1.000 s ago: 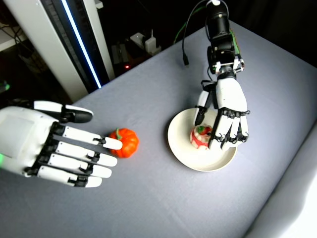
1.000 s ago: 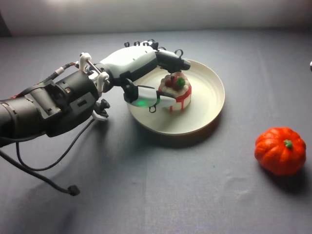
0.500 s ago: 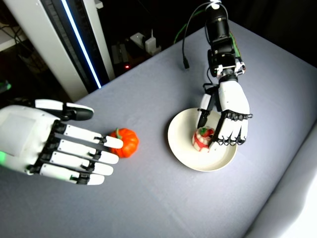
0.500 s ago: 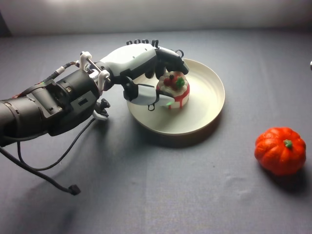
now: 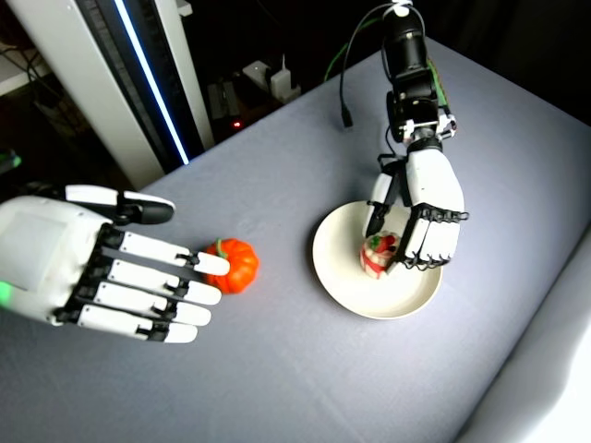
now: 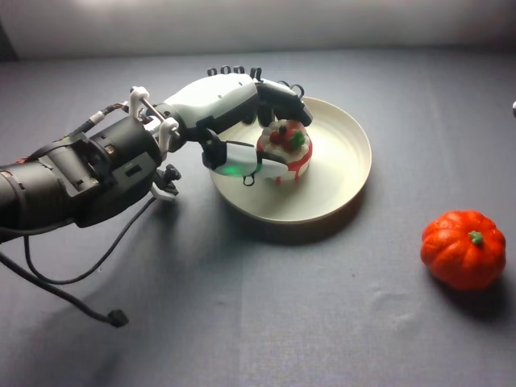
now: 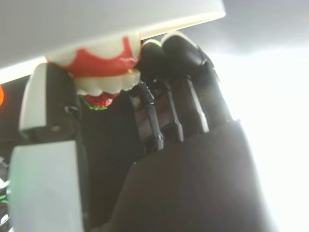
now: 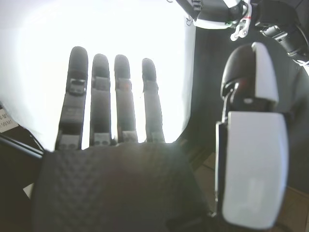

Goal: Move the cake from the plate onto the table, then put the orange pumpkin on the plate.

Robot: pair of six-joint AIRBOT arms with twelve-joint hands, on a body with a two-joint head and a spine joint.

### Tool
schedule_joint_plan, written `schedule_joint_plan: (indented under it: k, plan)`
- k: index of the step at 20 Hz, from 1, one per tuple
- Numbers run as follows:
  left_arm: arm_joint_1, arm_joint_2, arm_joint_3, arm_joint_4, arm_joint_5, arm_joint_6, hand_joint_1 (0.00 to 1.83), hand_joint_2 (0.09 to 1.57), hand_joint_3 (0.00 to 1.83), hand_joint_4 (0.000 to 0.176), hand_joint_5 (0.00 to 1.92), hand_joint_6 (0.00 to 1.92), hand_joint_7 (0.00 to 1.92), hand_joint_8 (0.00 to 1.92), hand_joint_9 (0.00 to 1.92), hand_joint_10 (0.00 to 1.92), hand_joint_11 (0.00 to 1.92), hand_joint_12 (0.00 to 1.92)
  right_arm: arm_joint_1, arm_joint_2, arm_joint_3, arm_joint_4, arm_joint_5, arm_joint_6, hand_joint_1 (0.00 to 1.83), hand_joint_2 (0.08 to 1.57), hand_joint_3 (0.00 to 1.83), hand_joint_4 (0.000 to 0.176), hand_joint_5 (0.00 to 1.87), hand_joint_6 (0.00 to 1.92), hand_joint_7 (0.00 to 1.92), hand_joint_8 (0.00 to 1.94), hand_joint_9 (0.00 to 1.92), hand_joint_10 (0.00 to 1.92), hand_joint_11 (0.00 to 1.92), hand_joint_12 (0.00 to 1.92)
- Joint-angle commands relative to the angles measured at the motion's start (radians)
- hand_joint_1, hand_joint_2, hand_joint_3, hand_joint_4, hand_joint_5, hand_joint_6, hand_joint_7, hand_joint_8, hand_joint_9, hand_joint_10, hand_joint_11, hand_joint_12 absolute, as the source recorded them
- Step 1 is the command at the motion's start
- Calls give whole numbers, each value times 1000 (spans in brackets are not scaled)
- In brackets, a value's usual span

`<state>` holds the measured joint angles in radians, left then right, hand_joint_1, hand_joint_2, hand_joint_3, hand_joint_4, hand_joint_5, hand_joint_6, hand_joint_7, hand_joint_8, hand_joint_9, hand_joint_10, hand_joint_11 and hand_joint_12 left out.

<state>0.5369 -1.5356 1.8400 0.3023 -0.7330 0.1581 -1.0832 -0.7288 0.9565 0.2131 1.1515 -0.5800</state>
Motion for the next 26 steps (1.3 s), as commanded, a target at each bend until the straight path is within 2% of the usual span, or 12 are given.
schedule_joint_plan:
  k: [1, 2, 3, 6, 13, 14, 16, 19, 20, 22, 24, 26]
  plan:
    - [-17, 22, -7, -36, -115, -1, 1139, 1177, 0, 0, 861, 1175, 518, 889, 188, 1227, 15, 1851, 12, 1, 4, 17, 121, 5, 676, 956, 0, 46, 426, 0, 381, 1, 350, 2, 178, 610]
    - [-22, 38, -22, -43, -125, -1, 1144, 1160, 0, 0, 886, 1134, 573, 832, 199, 1136, 2, 1755, 12, 0, 4, 17, 121, 5, 682, 959, 0, 28, 414, 0, 369, 0, 346, 1, 171, 617]
    - [-24, 45, -28, -48, -133, -1, 1171, 1197, 4, 0, 874, 1152, 693, 1300, 430, 1380, 249, 1888, 12, 0, 4, 17, 121, 5, 689, 973, 0, 11, 401, 2, 356, 3, 337, 2, 200, 568]
    - [-28, 62, -47, -66, -170, -1, 1198, 1197, 0, 0, 816, 1128, 841, 1379, 742, 1420, 655, 1784, 12, -1, 4, 17, 121, 5, 681, 961, 0, 37, 407, 0, 359, 2, 335, 2, 159, 639]
    - [-47, 182, -151, -41, -194, -1, 1151, 1256, 2, 0, 791, 1306, 644, 1503, 509, 1429, 466, 1885, 12, -1, 1, 18, 118, 6, 667, 940, 0, 51, 403, 0, 358, 2, 336, 1, 111, 717]
    - [-51, 204, -169, -36, -195, -1, 1117, 1235, 0, 0, 763, 1330, 369, 1071, 207, 1324, 102, 1914, 12, -1, 0, 18, 115, 6, 664, 941, 0, 42, 401, 0, 353, 0, 335, 0, 105, 714]
    - [-61, 275, -222, -29, -201, -1, 1142, 1161, 0, 0, 893, 1147, 313, 611, 65, 1123, 3, 1896, 12, -1, 0, 18, 110, 6, 675, 945, 0, 32, 396, 0, 350, 0, 318, 0, 100, 714]
    - [-57, 369, -287, -23, -212, -1, 1104, 1224, 0, 0, 764, 1316, 543, 1159, 470, 1373, 445, 1830, 12, -1, -2, 18, 105, 6, 649, 953, 0, 33, 380, 1, 343, 0, 320, 4, 77, 762]
    - [-43, 414, -313, -23, -215, -1, 1105, 1224, 0, 0, 766, 1325, 402, 1221, 326, 1406, 284, 1841, 12, -1, -3, 19, 104, 6, 667, 965, 0, 26, 380, 1, 336, 0, 303, 0, 31, 789]
    - [-22, 448, -332, -29, -215, -1, 1159, 1239, 6, 0, 827, 1305, 583, 1465, 407, 1543, 386, 1883, 12, -1, -4, 20, 104, 6, 675, 967, 0, 30, 365, 0, 329, 1, 286, 0, 2, 818]
    - [36, 489, -355, -70, -229, -1, 1183, 1219, 0, 0, 882, 1194, 684, 1450, 549, 1524, 491, 1841, 12, -2, -7, 23, 104, 6, 685, 991, 5, 0, 310, 0, 278, 0, 245, 1, 1, 778]
    - [103, 521, -378, -121, -252, -1, 1190, 1197, 0, 0, 867, 1129, 793, 1387, 693, 1487, 613, 1790, 11, -2, -10, 25, 104, 6, 743, 993, 1, 14, 316, 2, 254, 0, 229, 0, 0, 658]
